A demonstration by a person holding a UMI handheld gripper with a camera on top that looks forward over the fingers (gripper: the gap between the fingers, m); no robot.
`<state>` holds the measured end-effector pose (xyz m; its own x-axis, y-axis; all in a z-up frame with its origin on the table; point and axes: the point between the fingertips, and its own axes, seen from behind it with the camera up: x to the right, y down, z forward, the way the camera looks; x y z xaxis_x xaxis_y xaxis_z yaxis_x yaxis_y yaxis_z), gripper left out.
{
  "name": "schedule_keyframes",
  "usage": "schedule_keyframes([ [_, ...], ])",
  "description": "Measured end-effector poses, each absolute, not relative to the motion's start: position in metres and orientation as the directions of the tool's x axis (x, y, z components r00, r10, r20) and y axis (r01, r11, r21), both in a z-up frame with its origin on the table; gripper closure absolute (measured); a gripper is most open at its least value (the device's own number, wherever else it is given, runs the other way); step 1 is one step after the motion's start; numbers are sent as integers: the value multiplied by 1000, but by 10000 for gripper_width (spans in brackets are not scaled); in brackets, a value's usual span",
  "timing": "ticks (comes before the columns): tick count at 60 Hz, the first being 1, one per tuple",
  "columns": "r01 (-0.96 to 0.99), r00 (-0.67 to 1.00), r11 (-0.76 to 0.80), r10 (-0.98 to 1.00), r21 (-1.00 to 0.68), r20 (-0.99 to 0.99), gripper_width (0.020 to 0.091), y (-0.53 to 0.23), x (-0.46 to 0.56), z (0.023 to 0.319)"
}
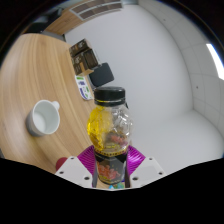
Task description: Pour water
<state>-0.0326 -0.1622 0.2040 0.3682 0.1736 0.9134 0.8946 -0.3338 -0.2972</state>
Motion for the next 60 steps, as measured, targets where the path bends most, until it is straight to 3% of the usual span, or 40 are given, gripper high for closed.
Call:
schedule_keyframes([
  [8, 683, 720, -297, 120, -667, 683, 737, -160, -26, 229],
  [17, 376, 926, -318, 130, -870, 353, 737, -159, -11, 214],
  [31, 132, 983, -386, 167, -913, 71, 738, -150, -1, 142],
  [46, 75, 984, -447, 175, -892, -5, 727, -154, 4, 71],
  [51, 50, 985, -410, 168, -911, -22, 729, -155, 3, 74],
  [60, 41, 987, -409, 159, -911, -27, 586, -155, 7, 75],
])
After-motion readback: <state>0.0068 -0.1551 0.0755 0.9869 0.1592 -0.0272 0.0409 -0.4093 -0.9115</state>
